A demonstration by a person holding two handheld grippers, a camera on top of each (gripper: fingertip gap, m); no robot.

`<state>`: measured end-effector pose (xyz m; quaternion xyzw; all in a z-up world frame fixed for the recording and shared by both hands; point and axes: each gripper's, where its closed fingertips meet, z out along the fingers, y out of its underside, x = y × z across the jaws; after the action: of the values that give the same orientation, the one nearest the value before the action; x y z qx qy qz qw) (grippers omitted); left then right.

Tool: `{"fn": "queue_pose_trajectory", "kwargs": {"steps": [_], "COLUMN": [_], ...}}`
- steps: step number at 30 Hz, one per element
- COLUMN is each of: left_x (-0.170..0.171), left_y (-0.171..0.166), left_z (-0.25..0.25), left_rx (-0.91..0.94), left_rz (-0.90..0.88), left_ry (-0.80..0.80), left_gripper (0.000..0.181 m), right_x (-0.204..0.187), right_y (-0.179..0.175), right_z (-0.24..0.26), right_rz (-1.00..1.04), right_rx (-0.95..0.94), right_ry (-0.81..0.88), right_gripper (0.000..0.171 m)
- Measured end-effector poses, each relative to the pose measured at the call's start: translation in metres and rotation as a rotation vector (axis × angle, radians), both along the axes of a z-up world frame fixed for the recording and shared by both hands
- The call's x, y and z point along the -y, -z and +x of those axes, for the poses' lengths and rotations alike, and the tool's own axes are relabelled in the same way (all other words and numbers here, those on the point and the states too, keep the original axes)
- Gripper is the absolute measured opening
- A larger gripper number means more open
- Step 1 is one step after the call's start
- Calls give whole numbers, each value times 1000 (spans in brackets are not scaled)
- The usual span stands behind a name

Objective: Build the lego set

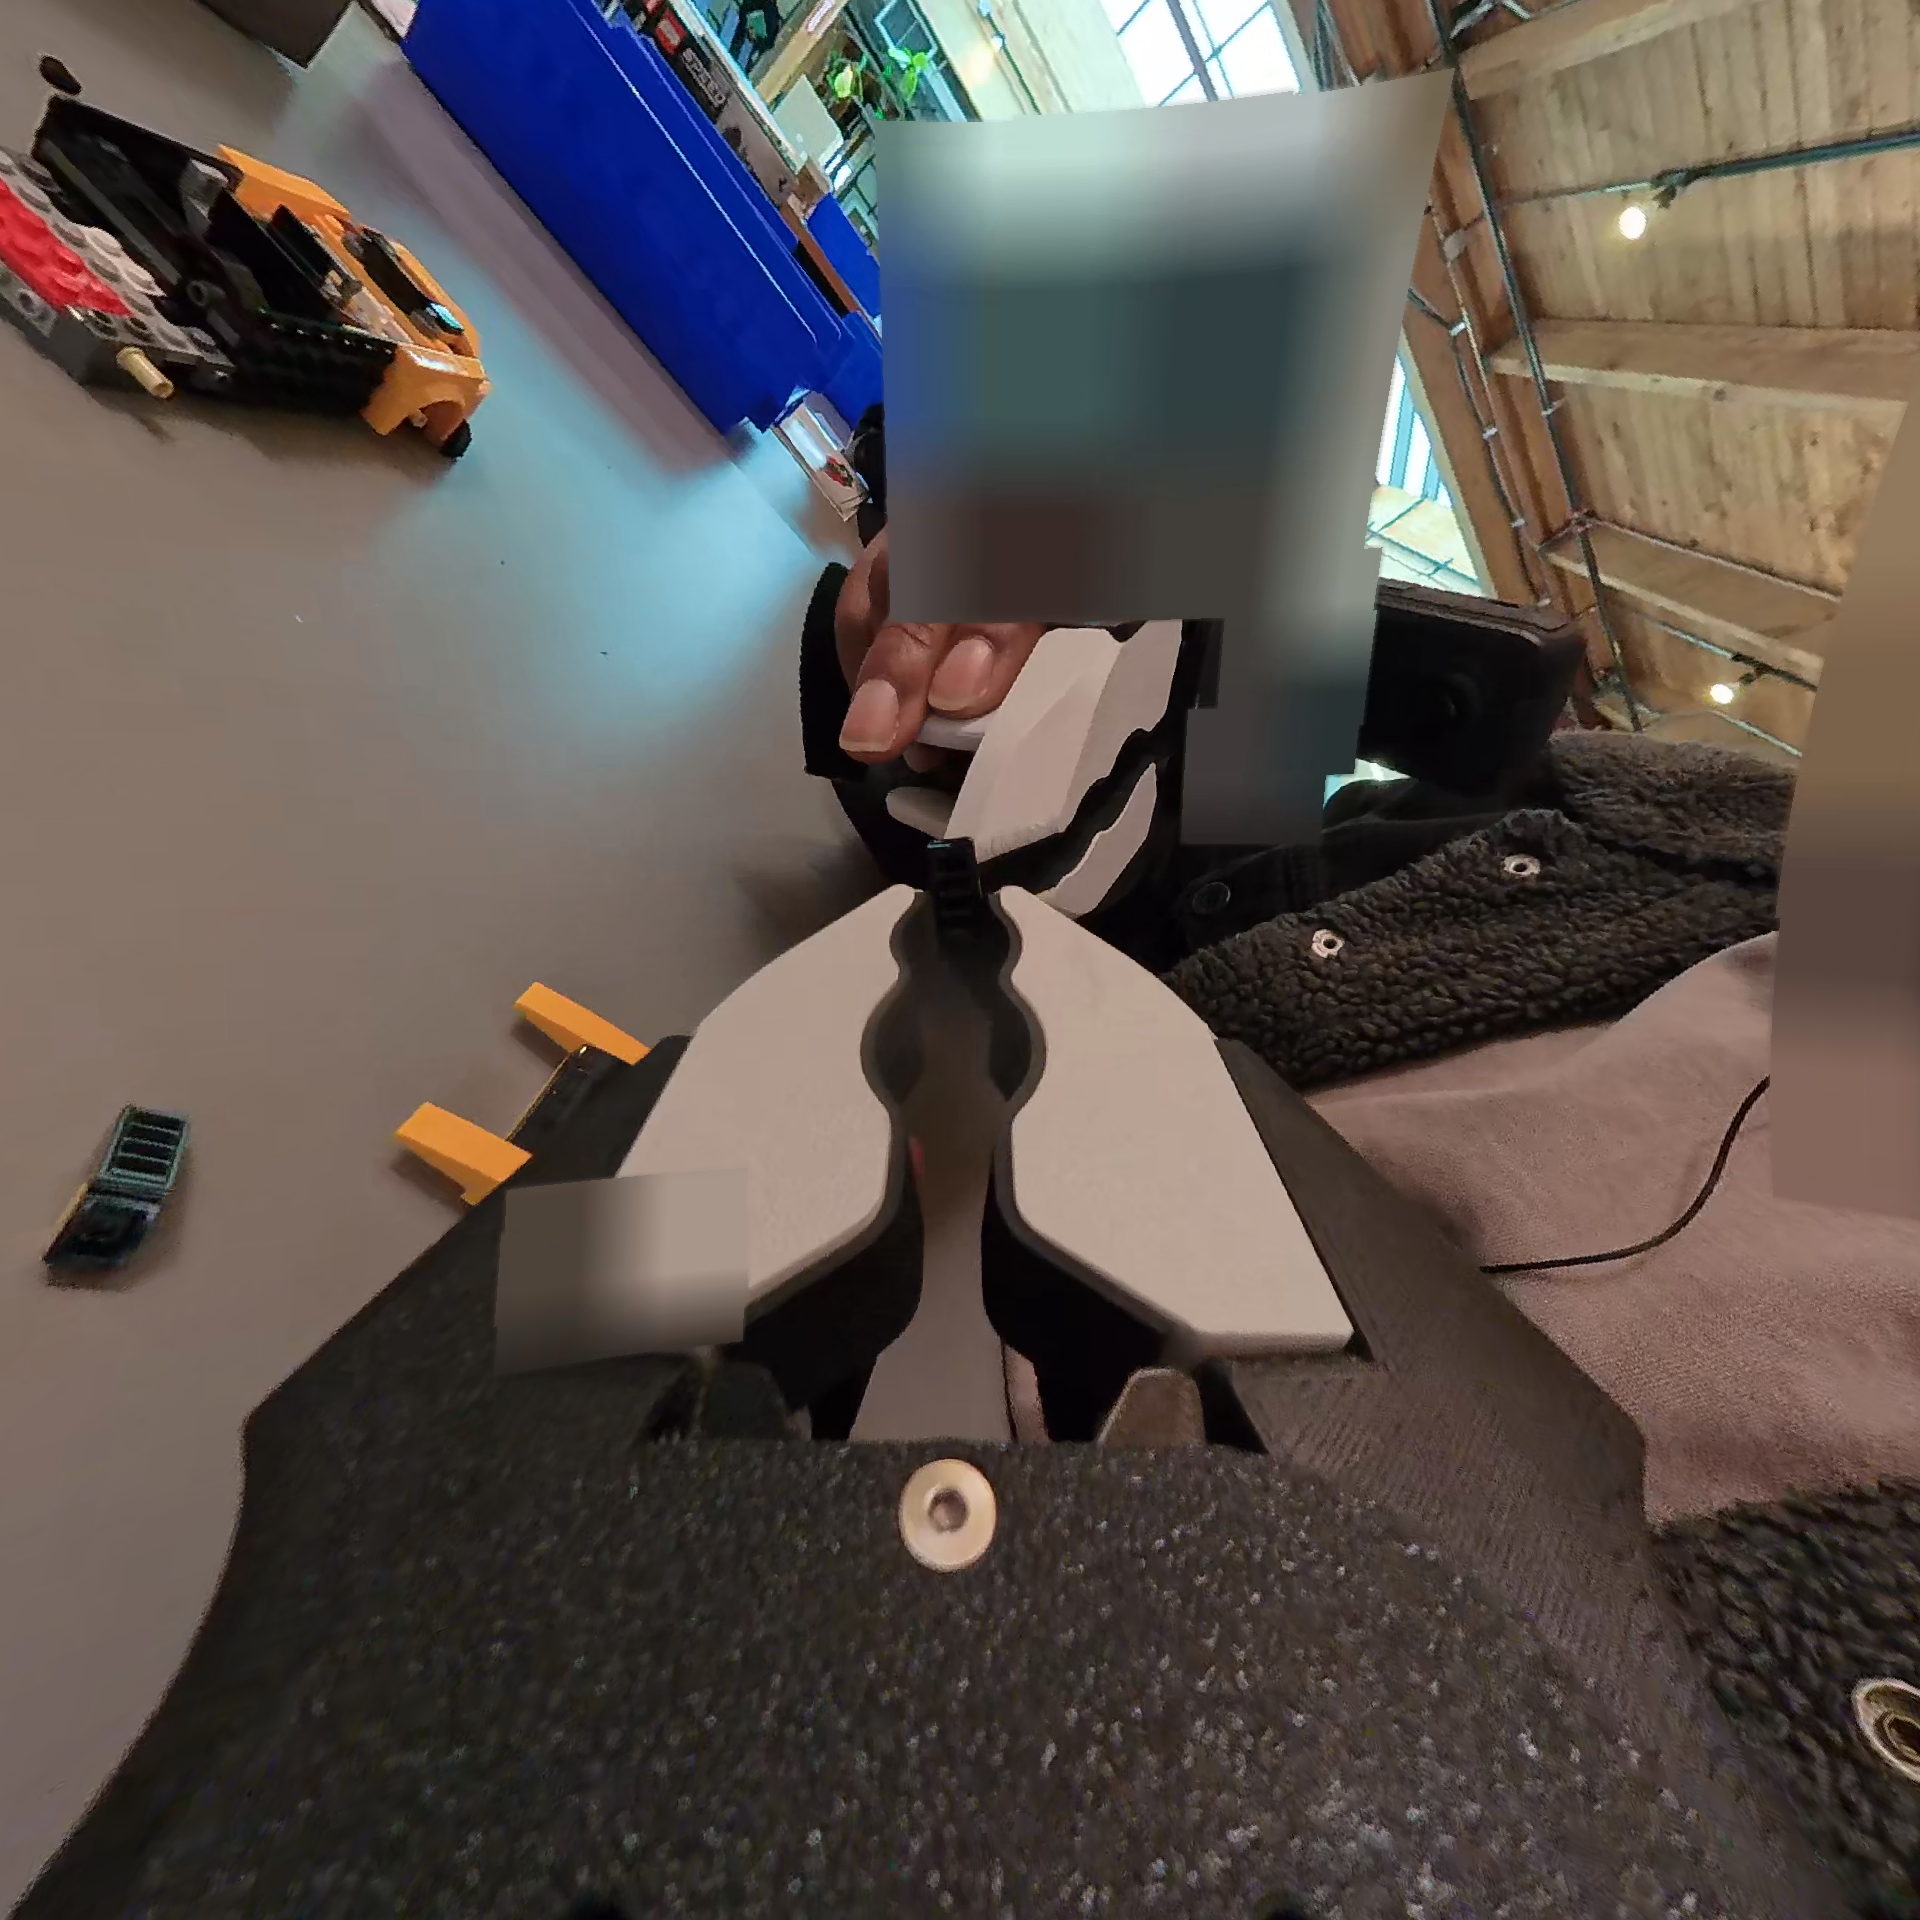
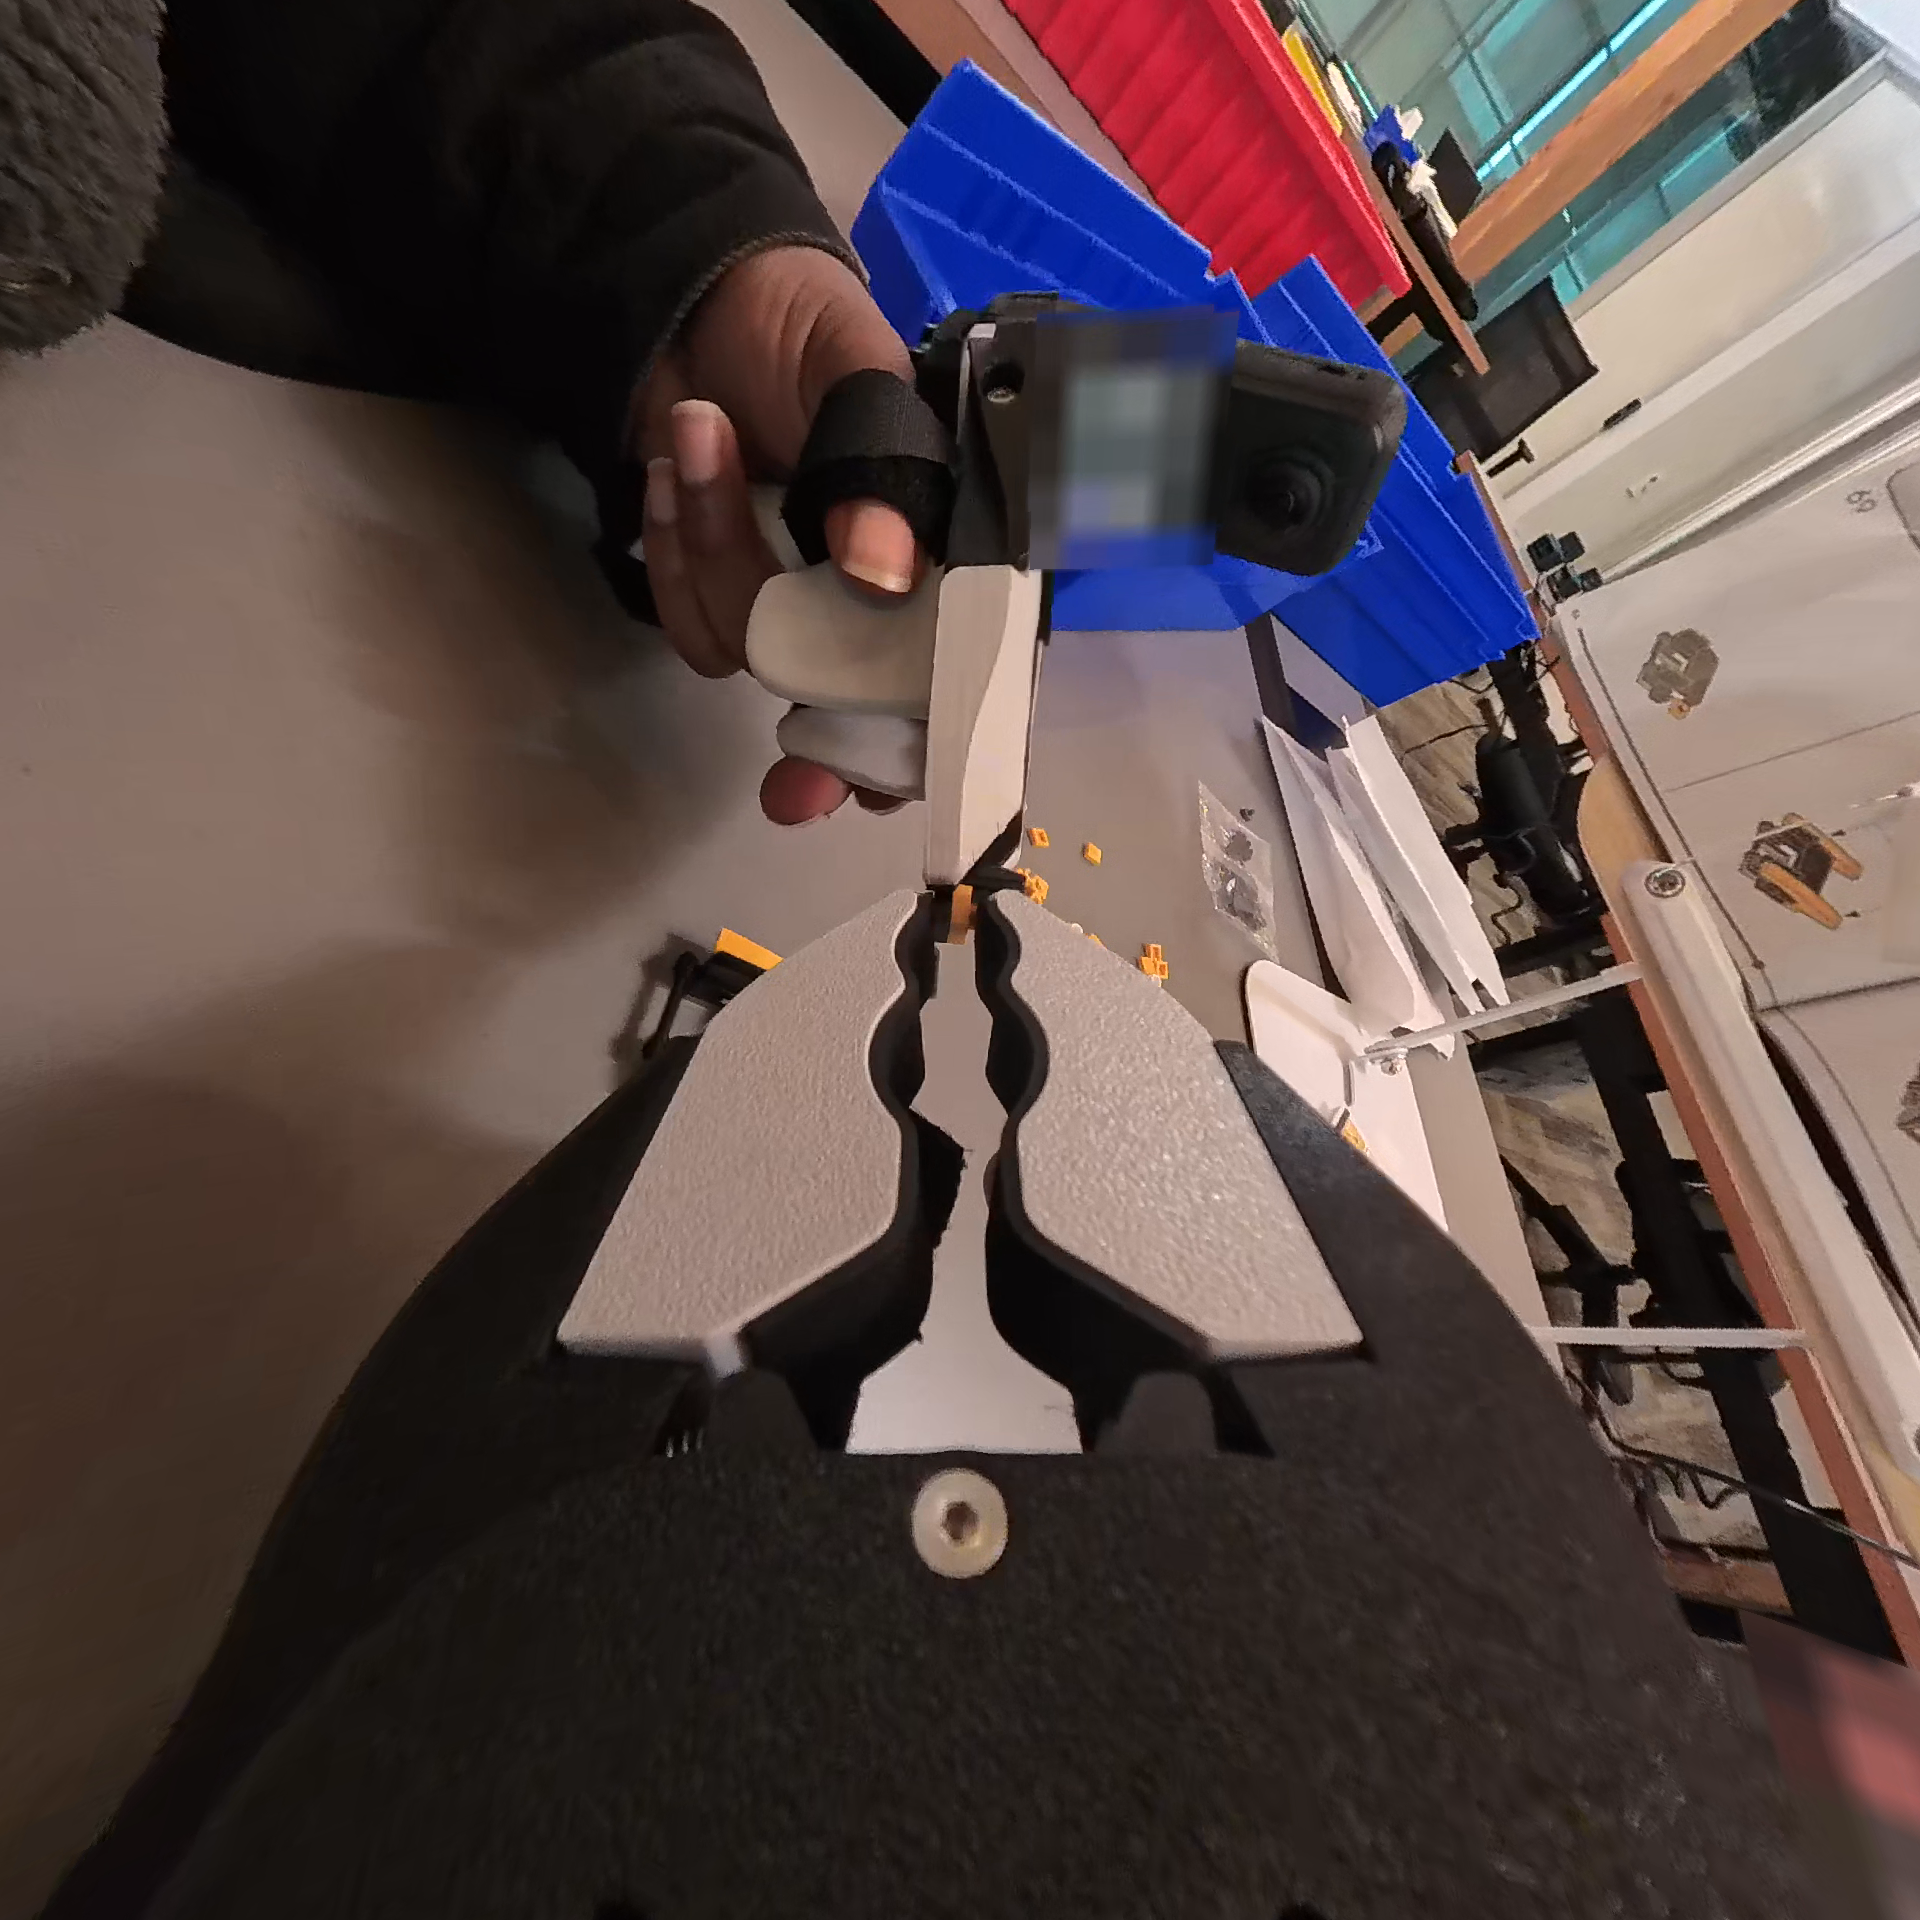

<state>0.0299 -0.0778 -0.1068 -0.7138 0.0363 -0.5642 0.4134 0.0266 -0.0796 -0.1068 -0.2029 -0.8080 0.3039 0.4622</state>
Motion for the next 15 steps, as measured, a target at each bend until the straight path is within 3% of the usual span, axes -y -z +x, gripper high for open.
{"fn": "queue_pose_trajectory", "kwargs": {"steps": [12,15], "left_x": [4,1], "left_y": [-11,-20], "left_z": [4,-29], "left_rx": [42,127], "left_rz": [11,18], "left_ry": [44,-46], "left_gripper": [8,8], "right_x": [2,-22], "right_y": [-11,-23], "right_z": [3,10], "right_rz": [27,-25], "right_rx": [-36,-51], "right_ry": [-17,39], "right_gripper": [8,7]}}
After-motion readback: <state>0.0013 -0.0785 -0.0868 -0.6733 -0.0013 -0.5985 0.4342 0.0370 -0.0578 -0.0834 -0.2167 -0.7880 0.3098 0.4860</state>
